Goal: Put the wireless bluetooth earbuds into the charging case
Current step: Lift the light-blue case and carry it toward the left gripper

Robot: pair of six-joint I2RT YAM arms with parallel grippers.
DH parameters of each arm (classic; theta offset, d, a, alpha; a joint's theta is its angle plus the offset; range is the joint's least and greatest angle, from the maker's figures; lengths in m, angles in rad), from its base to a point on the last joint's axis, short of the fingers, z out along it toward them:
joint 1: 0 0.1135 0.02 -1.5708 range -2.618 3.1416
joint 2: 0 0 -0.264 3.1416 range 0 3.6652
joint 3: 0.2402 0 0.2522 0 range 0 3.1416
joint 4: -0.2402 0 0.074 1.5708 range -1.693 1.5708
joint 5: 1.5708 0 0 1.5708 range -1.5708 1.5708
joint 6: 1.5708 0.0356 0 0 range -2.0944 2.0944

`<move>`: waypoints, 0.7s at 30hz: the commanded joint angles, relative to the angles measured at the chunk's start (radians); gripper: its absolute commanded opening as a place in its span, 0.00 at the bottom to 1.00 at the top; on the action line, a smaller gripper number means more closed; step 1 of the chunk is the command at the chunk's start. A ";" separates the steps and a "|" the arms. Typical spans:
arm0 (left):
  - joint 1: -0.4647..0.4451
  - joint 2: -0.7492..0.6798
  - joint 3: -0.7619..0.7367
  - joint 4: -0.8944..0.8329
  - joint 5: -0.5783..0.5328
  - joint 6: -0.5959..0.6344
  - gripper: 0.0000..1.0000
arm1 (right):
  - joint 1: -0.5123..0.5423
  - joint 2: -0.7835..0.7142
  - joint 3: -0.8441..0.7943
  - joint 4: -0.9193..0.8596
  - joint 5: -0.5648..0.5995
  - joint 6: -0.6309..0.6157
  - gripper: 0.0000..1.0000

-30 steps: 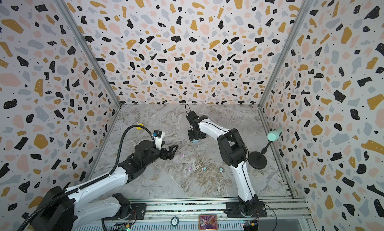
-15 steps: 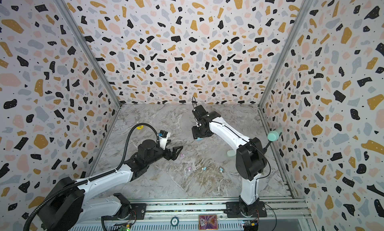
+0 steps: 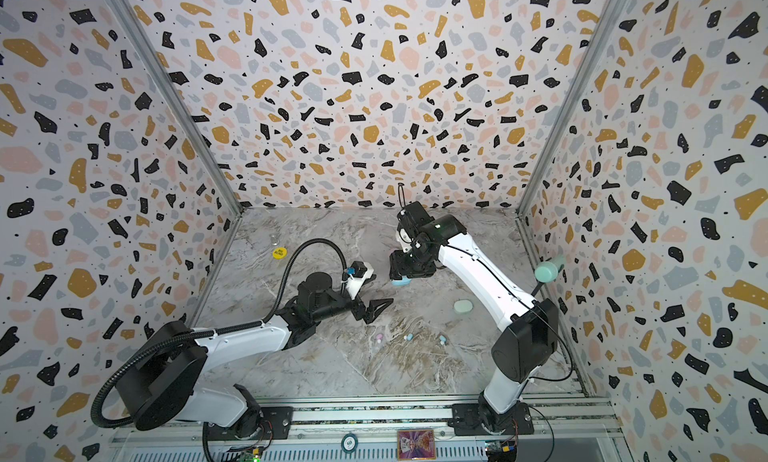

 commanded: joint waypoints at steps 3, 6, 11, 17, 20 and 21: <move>-0.020 0.028 0.047 0.086 0.084 0.083 0.98 | -0.004 -0.069 0.037 -0.050 -0.074 0.029 0.57; -0.023 0.043 0.061 0.086 0.098 0.088 0.96 | -0.002 -0.080 0.031 -0.046 -0.098 0.038 0.57; -0.024 0.053 0.066 0.133 0.097 0.072 0.94 | 0.002 -0.096 0.002 -0.023 -0.125 0.053 0.56; -0.024 0.064 0.070 0.162 0.112 0.059 0.89 | 0.011 -0.108 -0.015 0.005 -0.145 0.067 0.57; -0.024 0.069 0.083 0.155 0.123 0.057 0.84 | 0.016 -0.104 -0.015 0.006 -0.146 0.068 0.56; -0.024 0.069 0.084 0.154 0.125 0.059 0.83 | 0.018 -0.103 -0.015 0.006 -0.146 0.068 0.57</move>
